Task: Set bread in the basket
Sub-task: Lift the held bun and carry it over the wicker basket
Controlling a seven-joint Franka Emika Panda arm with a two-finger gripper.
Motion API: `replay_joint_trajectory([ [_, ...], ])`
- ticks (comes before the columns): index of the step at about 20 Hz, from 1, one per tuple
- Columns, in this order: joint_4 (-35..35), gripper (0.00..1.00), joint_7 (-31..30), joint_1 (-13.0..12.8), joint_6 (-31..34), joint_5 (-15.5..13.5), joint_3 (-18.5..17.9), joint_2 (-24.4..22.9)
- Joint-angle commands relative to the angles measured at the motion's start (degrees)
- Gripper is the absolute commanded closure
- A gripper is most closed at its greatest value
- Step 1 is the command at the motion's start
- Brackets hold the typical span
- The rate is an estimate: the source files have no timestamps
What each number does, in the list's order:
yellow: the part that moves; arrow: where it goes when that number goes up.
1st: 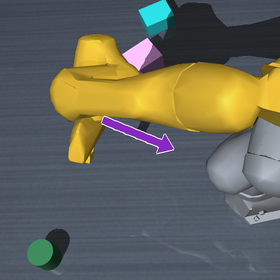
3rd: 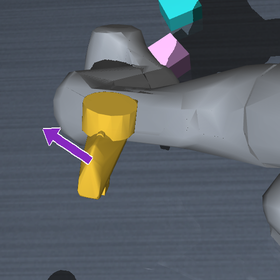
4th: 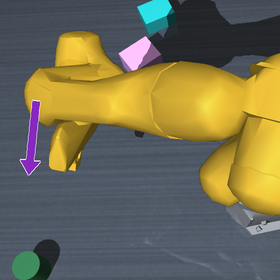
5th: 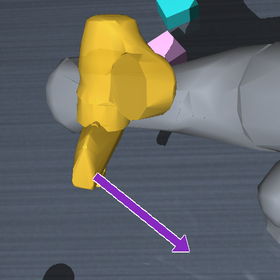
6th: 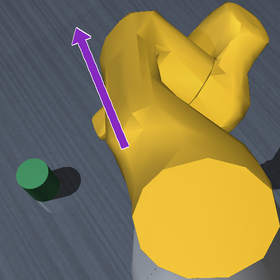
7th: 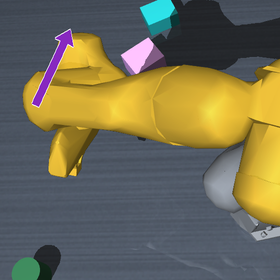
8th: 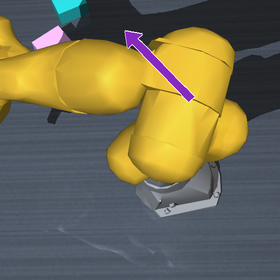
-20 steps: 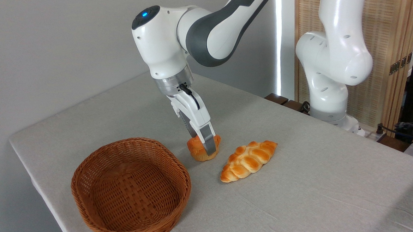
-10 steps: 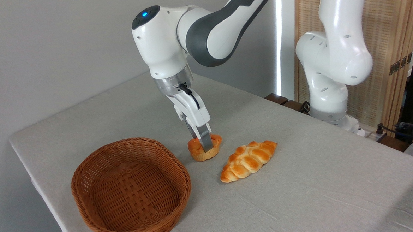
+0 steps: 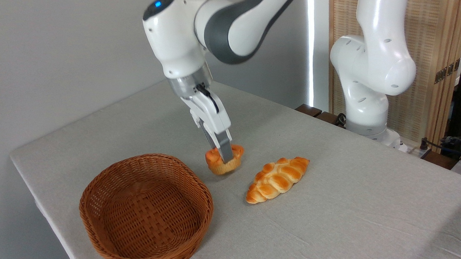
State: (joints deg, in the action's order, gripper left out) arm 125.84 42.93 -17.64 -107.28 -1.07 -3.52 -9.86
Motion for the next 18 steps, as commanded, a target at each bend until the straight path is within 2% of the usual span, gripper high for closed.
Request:
replay_joint_trajectory([
  [1, -5.07, 0.51, 0.84, -0.46, 4.53, -0.24, -0.35, -0.95],
  [5, -10.17, 0.51, 0.75, -0.37, 4.36, -3.84, -0.61, -0.51],
  [11, -15.62, 0.51, 0.14, 0.06, 0.33, -5.78, -1.22, 2.39],
  [18, -17.39, 0.49, -0.91, 0.33, -8.55, -5.61, -1.31, 7.04],
])
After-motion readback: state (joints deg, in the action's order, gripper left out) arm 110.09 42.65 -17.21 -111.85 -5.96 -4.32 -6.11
